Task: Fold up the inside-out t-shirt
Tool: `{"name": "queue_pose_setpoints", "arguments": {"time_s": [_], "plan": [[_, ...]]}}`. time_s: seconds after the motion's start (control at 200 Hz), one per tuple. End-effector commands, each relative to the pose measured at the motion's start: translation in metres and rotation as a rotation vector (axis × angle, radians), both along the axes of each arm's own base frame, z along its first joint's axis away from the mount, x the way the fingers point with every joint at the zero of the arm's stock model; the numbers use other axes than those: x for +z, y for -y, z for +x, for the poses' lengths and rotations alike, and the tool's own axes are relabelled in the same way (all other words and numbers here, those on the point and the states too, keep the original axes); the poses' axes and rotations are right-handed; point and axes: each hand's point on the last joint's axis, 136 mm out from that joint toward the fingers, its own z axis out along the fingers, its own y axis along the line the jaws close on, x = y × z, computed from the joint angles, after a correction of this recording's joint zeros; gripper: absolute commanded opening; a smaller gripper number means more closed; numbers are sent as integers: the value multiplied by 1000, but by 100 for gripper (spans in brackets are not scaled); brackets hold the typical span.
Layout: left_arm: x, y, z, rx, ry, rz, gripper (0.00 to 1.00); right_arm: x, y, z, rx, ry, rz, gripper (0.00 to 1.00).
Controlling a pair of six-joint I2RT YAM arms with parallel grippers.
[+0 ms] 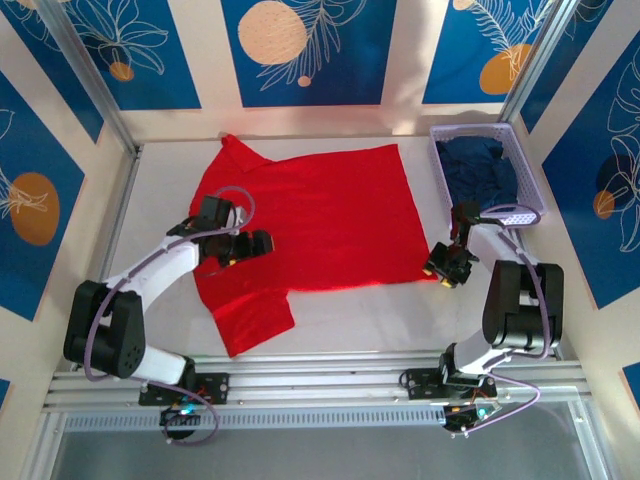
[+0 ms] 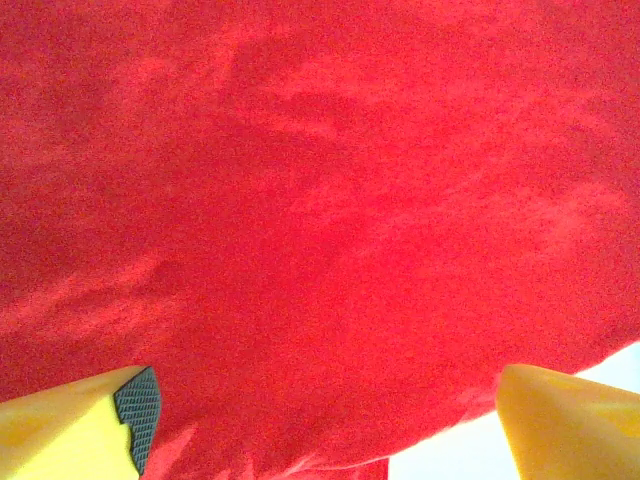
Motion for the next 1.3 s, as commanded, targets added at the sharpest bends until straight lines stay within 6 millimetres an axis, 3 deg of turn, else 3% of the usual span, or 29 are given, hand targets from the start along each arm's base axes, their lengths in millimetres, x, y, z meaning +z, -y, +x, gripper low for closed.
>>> {"name": "queue_pose_setpoints", "arguments": {"time_s": [0.0, 0.13, 0.225, 0.365, 0.495, 0.685, 0.805, 1.015, 1.295], "plan": [[10, 6, -1, -44, 19, -4, 87, -9, 1, -2, -26, -30, 5, 41], [12, 3, -9, -51, 11, 26, 87, -15, 4, 6, -24, -32, -6, 39], [10, -4, -25, -37, -20, 84, 87, -18, 8, 7, -15, -38, -25, 31], [1, -22, -68, -1, -87, 202, 84, -14, 9, 9, -6, -8, -29, 14], [-12, -46, -115, 70, -176, 314, 79, -9, 4, 12, 4, 39, -9, 4], [-27, -68, -171, 173, -318, 359, 71, -2, -2, 15, 20, 95, 18, 0], [-45, -70, -202, 177, -418, 372, 69, 4, -5, 18, 24, 125, 37, 0], [-66, -45, -221, 103, -529, 310, 56, 8, -6, 22, 22, 148, 56, 0], [-88, -43, -231, 76, -572, 330, 46, 5, -6, 20, 20, 145, 59, 0]]}}
